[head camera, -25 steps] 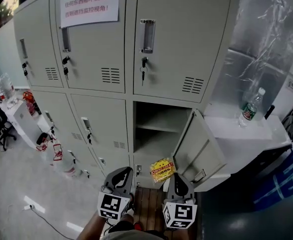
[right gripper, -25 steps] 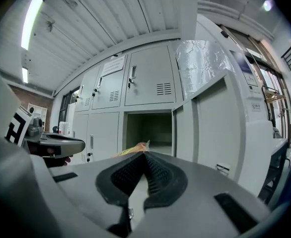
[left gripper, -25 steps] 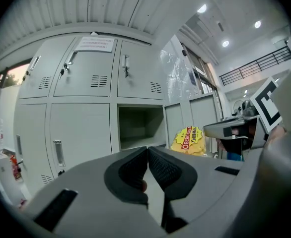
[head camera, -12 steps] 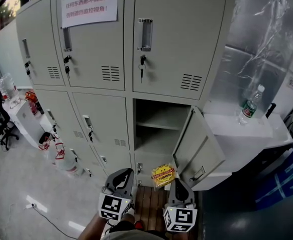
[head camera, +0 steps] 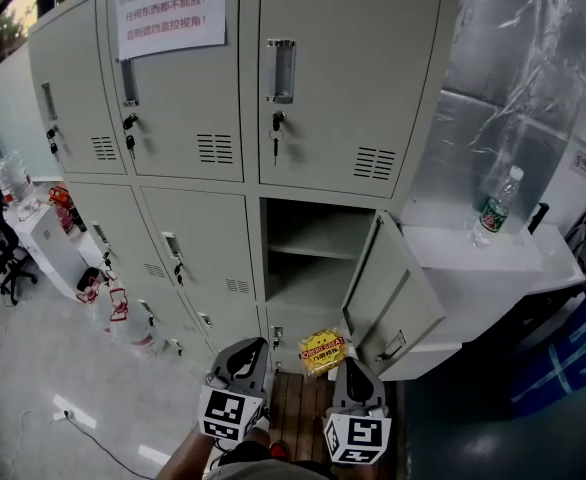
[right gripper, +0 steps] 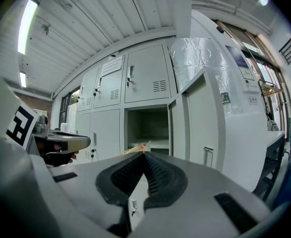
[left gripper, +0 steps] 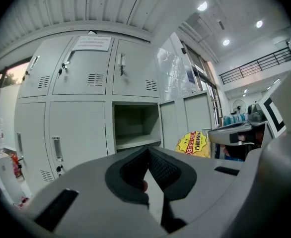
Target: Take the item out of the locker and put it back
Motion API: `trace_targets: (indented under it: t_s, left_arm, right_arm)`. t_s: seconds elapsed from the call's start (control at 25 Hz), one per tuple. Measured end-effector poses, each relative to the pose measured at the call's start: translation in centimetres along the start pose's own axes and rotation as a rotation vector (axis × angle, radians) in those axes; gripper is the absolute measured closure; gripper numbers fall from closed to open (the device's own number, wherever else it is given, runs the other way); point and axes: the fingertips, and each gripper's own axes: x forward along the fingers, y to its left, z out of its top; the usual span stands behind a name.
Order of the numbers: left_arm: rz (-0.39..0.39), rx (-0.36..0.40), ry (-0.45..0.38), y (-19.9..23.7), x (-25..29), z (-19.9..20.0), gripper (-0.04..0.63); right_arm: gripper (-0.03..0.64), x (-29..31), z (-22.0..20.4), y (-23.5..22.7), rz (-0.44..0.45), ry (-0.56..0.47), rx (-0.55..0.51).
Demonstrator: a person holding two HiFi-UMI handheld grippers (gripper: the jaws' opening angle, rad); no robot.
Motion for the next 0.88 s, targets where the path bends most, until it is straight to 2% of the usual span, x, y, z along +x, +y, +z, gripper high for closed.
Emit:
trace_targets:
  t_s: [0.28,0.6,0.88]
  left_arm:
    - [-0.004,0.0,0.001,-0.3,0.0,-0.3,0.572]
    - [0.038,-0.012,-0.004,1.3,0.9,0.2,0.572]
    - [0.069,-0.015,0.043,3.2,3.5,-1.8,0.572]
  right_arm:
    - [0.6,0.2,-0.1,-0.1,0.003,-0.004,0.002]
    - [0.6,2.9,-0.1,0.5,0.032,-0.003,-0.01]
    - [0.6,7.0,-0.6,0.4,0.051,-0.004,0.034]
